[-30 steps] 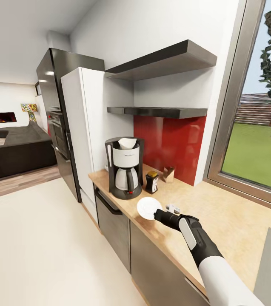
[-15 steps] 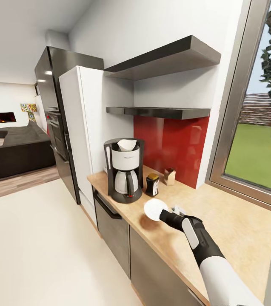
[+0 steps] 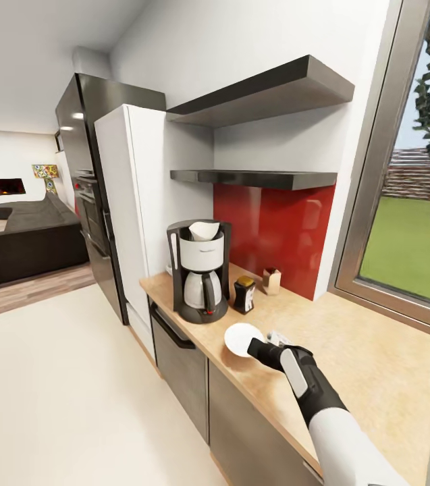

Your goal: Set up a coffee station on the kitchen countertop: keep the coffee maker on the countertop, move the bottle of coffee from the kitchen shelf to the counter next to the coffee maker, place a paper coffee filter on top of the coffee maker, put the saucer next to the coffee maker with the coffee cup on the saucer, and place the electric kettle next to the coffee maker.

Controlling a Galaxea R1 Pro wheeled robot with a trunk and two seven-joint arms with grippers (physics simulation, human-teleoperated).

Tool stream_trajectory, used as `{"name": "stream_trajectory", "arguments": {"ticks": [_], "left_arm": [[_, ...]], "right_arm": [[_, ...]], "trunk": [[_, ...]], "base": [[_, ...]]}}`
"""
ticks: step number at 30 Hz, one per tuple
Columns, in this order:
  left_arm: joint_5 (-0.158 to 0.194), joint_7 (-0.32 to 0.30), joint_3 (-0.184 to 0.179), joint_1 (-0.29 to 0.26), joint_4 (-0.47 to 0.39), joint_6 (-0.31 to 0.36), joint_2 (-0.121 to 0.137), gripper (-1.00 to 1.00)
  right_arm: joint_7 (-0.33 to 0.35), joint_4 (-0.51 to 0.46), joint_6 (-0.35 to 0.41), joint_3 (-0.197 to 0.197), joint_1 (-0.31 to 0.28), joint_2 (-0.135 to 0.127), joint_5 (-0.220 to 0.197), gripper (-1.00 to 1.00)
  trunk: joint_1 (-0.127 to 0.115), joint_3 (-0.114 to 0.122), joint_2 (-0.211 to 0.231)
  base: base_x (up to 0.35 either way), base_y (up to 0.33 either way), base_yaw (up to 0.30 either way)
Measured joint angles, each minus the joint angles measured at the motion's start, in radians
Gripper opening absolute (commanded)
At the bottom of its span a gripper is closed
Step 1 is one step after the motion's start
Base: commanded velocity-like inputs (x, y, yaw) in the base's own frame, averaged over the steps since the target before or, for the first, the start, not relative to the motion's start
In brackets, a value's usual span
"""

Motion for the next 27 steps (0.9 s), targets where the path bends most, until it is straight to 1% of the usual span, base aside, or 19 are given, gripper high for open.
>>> {"name": "stream_trajectory", "arguments": {"ticks": [1, 4, 6, 7, 9, 18, 26, 27], "left_arm": [[0.0, 0.0, 0.0, 0.0, 0.0, 0.0, 0.0, 1.0], [-0.002, -0.002, -0.006, 0.017, 0.017, -0.001, -0.003, 1.0], [-0.002, -0.002, -0.006, 0.029, 0.018, -0.001, -0.003, 1.0], [-0.002, -0.002, -0.007, 0.035, 0.019, -0.001, -0.005, 1.0], [-0.002, -0.002, -0.007, 0.045, 0.02, -0.001, -0.007, 1.0], [-0.002, -0.002, -0.007, 0.048, 0.02, -0.001, -0.011, 1.0], [-0.002, -0.001, -0.007, 0.048, 0.02, -0.001, -0.011, 1.0], [-0.002, -0.001, -0.007, 0.048, 0.02, -0.001, -0.011, 1.0]], "right_arm": [[0.005, 0.001, 0.0, 0.0, 0.0, 0.002, 0.0, -1.0], [0.016, -0.011, -0.001, 0.017, 0.0, 0.017, 0.012, -1.0], [0.014, -0.011, -0.001, 0.029, 0.0, 0.017, 0.018, -1.0], [0.01, -0.017, -0.002, 0.034, 0.0, 0.021, 0.017, -1.0], [0.008, -0.028, -0.002, 0.034, 0.0, 0.021, 0.018, -1.0], [0.006, -0.042, -0.002, 0.034, 0.0, 0.021, 0.018, -1.0], [0.005, -0.043, -0.002, 0.033, 0.0, 0.021, 0.017, -1.0], [0.005, -0.043, -0.002, 0.033, 0.0, 0.021, 0.017, -1.0]], "trunk": [[0.0, 0.0, 0.0], [0.0, 0.0, 0.0], [0.0, 0.0, 0.0], [0.0, 0.0, 0.0], [0.0, 0.0, 0.0], [0.001, 0.0, 0.0], [0.0, 0.0, 0.0], [0.0, 0.0, 0.0]], "base": [[0.0, 0.0, 0.0], [0.0, 0.0, 0.0], [0.0, 0.0, 0.0], [0.0, 0.0, 0.0], [-0.029, 0.0, 0.0], [-0.276, 0.098, 0.0], [-0.289, 0.209, 0.0], [-0.041, 0.035, 0.0]]}}
